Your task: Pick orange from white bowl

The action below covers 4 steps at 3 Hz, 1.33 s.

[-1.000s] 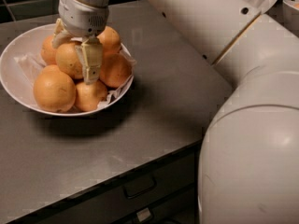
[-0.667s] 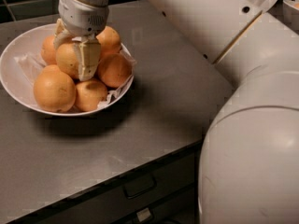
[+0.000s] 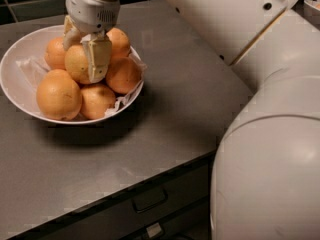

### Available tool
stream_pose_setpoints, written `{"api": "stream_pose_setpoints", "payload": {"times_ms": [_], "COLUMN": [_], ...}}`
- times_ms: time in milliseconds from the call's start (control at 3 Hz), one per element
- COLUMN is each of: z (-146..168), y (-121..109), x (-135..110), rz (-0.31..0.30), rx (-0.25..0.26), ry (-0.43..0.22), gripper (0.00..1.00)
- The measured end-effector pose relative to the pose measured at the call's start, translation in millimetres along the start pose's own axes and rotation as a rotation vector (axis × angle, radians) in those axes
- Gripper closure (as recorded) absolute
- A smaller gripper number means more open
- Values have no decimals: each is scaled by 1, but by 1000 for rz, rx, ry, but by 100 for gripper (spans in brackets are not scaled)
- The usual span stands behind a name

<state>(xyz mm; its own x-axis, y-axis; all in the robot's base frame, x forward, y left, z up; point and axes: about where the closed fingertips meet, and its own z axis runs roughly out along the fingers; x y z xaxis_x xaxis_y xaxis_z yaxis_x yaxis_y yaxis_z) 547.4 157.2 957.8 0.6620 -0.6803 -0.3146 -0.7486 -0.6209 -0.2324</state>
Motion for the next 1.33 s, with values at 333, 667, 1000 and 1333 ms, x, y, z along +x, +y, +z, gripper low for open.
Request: {"api": "stream_pose_setpoints", "payload": {"times_ms": [333,667,1000,1333], "z": [3,8,14,12], "y": [-5,-9,-8,-9], "x": [1,1,3,2], "rz": [-5,-9,-5,-5], "rx": [-4,-9,-12,-13], "ry": [7,7,7,7], "gripper": [34,35,31,30]}}
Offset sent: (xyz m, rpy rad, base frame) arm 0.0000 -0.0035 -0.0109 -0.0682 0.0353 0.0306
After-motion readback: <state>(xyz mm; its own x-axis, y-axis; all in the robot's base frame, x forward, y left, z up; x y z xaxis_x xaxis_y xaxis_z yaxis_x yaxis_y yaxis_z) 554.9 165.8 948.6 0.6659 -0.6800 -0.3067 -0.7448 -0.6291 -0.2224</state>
